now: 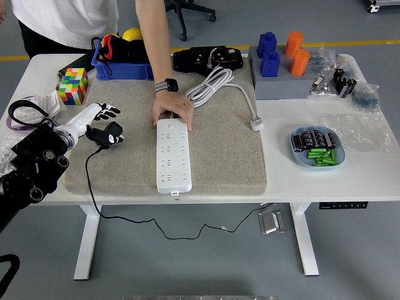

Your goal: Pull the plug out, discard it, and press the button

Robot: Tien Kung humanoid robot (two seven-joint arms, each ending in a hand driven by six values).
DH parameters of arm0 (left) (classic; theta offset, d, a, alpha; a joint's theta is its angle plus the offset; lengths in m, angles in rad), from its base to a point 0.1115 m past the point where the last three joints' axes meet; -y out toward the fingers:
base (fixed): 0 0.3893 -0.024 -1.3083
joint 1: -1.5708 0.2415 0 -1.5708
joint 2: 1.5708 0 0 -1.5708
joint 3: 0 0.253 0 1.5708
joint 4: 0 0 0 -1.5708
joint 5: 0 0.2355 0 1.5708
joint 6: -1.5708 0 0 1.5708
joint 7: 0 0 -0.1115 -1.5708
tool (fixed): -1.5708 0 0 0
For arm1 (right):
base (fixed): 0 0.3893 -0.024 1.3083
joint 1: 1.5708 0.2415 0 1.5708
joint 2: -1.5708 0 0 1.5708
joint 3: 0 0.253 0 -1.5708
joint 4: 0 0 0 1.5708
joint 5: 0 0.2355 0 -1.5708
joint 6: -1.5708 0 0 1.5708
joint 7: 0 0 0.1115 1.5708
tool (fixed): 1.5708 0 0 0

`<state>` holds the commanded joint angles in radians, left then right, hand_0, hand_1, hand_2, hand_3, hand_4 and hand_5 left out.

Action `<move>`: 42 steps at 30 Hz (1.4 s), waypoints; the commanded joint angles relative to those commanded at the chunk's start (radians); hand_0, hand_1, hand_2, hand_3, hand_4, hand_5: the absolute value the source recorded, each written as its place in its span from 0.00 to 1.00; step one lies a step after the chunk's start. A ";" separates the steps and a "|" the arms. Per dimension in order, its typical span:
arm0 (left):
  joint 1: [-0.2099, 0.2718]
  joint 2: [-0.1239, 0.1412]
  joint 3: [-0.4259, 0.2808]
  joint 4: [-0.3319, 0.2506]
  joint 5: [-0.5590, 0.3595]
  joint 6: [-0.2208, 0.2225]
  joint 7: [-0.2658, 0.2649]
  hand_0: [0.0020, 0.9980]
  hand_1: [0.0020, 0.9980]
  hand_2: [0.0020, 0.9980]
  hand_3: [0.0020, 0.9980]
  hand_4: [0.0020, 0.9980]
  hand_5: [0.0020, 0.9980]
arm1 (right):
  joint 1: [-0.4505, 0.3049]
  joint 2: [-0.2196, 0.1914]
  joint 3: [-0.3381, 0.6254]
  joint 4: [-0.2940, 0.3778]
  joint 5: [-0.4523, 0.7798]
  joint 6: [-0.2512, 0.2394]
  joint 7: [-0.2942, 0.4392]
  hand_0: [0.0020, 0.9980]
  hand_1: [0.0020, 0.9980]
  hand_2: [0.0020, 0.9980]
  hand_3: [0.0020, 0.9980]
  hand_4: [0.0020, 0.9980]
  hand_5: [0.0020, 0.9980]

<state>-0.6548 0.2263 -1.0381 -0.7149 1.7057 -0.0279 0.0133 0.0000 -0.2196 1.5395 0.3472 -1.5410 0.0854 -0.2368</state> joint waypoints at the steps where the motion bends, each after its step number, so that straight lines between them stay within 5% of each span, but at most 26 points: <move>1: -0.003 0.000 0.001 -0.016 -0.001 0.000 0.000 0.83 0.83 0.78 0.79 0.95 0.06 | 0.001 -0.001 -0.001 0.000 0.000 0.000 0.000 0.77 0.73 0.72 0.71 0.89 0.66; 6: -0.031 -0.006 0.031 -0.096 -0.035 0.002 -0.007 0.83 0.83 0.78 0.79 0.95 0.06 | 0.006 -0.006 -0.009 0.001 0.002 0.000 0.000 0.77 0.73 0.72 0.71 0.89 0.66; 7: -0.038 -0.008 0.041 -0.106 -0.047 -0.001 -0.006 0.73 0.66 0.61 0.79 0.94 0.09 | 0.007 -0.006 -0.011 0.001 0.003 0.000 0.000 0.77 0.73 0.72 0.71 0.89 0.66; 12: -0.092 -0.026 0.111 -0.113 -0.075 -0.010 0.010 0.73 0.66 0.61 0.79 0.94 0.09 | 0.009 -0.007 -0.017 0.001 0.005 0.000 0.000 0.77 0.73 0.72 0.71 0.89 0.66; 13: -0.103 -0.030 0.127 -0.112 -0.075 -0.009 0.014 0.46 0.46 0.44 0.75 0.75 0.00 | 0.009 -0.008 -0.018 0.000 0.005 0.001 0.000 0.77 0.73 0.72 0.71 0.89 0.66; 18: -0.143 -0.044 0.214 -0.101 -0.090 -0.002 0.022 0.46 0.46 0.44 0.75 0.75 0.00 | 0.009 -0.011 -0.021 -0.001 0.006 0.001 0.000 0.77 0.73 0.72 0.71 0.89 0.66; 19: -0.153 -0.049 0.240 -0.093 -0.093 0.000 0.022 0.24 0.20 0.17 0.65 0.34 0.00 | 0.010 -0.012 -0.022 -0.001 0.006 0.001 0.000 0.77 0.73 0.72 0.71 0.89 0.66; 24: -0.187 -0.070 0.319 -0.056 -0.118 -0.003 0.035 0.24 0.20 0.17 0.65 0.34 0.00 | 0.010 -0.012 -0.024 -0.003 0.007 0.001 0.000 0.77 0.73 0.72 0.71 0.89 0.66; 25: -0.192 -0.073 0.331 -0.050 -0.122 -0.004 0.039 0.15 0.10 0.11 0.64 0.09 0.00 | 0.010 -0.012 -0.025 -0.003 0.007 0.001 0.000 0.77 0.73 0.72 0.71 0.89 0.66; 42: -0.229 -0.127 0.435 0.043 -0.224 -0.077 0.165 0.08 0.03 0.13 0.66 0.03 0.00 | 0.004 -0.012 -0.031 -0.002 0.010 0.001 0.000 0.77 0.73 0.72 0.71 0.89 0.66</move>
<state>-0.8840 0.0989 -0.6035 -0.6717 1.4812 -0.1045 0.1784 0.0036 -0.2317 1.5085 0.3451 -1.5314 0.0859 -0.2369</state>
